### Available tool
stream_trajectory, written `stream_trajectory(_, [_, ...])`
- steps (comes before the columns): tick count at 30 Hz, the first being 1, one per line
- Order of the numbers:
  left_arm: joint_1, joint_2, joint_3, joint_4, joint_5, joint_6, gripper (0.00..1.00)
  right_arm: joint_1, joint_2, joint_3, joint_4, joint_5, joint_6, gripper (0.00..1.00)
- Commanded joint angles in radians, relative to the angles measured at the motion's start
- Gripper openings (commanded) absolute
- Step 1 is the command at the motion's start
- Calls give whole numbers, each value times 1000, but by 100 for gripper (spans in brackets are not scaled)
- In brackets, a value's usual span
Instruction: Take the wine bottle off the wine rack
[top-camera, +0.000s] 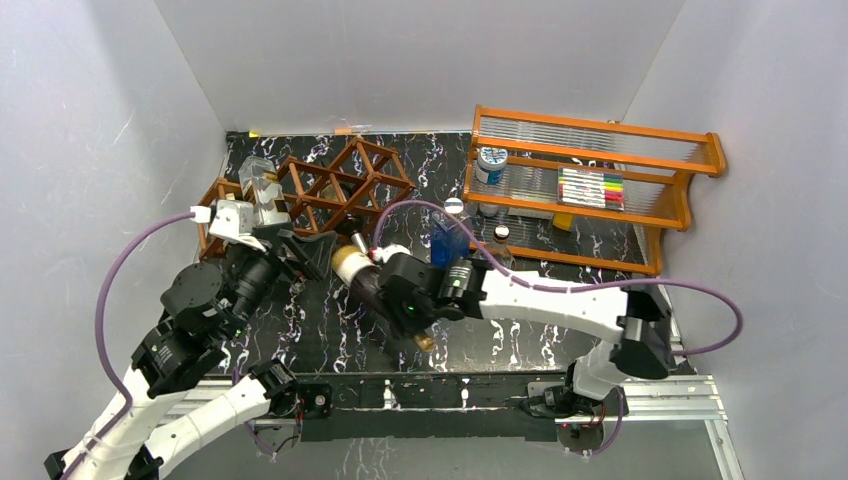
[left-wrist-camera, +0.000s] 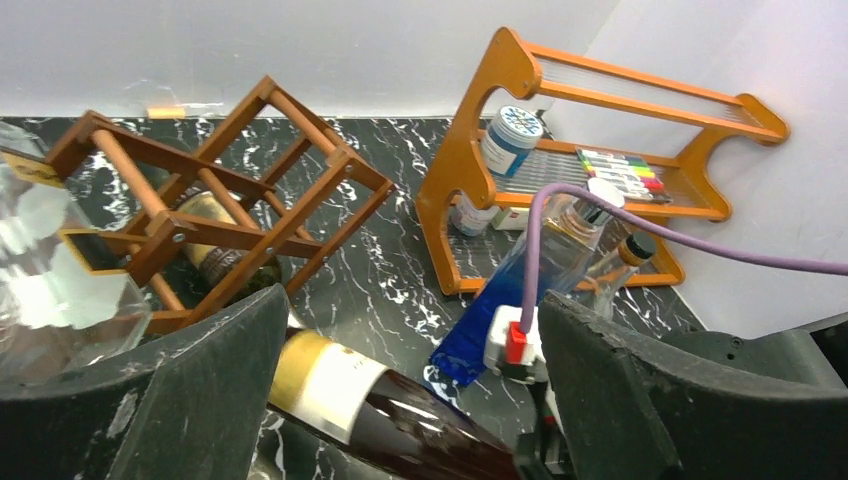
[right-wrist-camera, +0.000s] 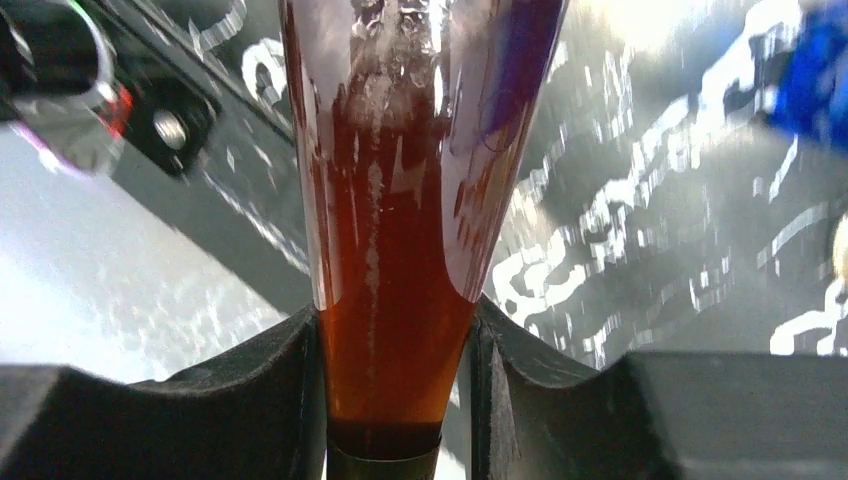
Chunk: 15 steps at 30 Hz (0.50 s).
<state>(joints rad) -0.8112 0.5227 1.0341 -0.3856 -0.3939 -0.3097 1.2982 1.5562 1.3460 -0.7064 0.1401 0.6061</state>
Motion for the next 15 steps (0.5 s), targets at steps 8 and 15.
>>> stream_trajectory(8, [3,60,-207,203,511,101,96,-8,-352,-26,-232,-31,72,0])
stream_trajectory(15, [-41,170,-410,536,903,299,98,-18,-422,13,-403,-152,111,0])
